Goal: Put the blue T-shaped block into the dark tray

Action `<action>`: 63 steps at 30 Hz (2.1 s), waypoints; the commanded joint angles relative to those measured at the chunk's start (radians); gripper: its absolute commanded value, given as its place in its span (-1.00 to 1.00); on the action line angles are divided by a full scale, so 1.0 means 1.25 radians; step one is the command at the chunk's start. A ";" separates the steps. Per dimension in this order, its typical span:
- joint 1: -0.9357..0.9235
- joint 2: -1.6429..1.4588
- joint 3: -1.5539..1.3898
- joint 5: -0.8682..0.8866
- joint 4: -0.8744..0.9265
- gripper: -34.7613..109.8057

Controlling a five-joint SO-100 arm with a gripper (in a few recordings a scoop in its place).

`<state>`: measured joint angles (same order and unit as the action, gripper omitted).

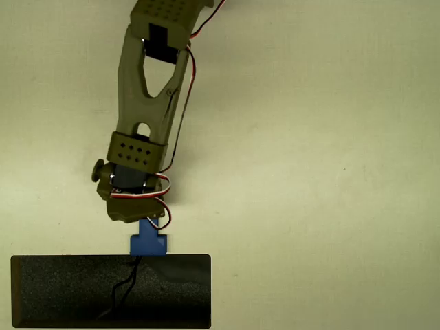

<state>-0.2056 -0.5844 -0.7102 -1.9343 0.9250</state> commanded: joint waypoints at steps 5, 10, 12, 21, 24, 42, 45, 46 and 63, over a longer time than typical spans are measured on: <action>0.052 0.144 0.124 0.164 -0.337 -0.52; 0.063 0.193 0.150 0.258 -0.568 -0.52; 0.059 0.211 0.148 0.279 -0.641 -0.52; 0.069 0.423 0.249 0.339 -1.044 -0.52; 0.086 0.487 0.299 0.335 -1.108 -0.52; 0.136 0.592 0.328 0.274 -1.273 -0.52; 0.136 0.592 0.328 0.255 -1.270 -0.52; 0.137 0.592 0.328 0.255 -1.270 -0.49; 0.137 0.592 0.328 0.255 -1.269 -0.40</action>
<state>-0.0199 0.1503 -0.3007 -1.5984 -0.6427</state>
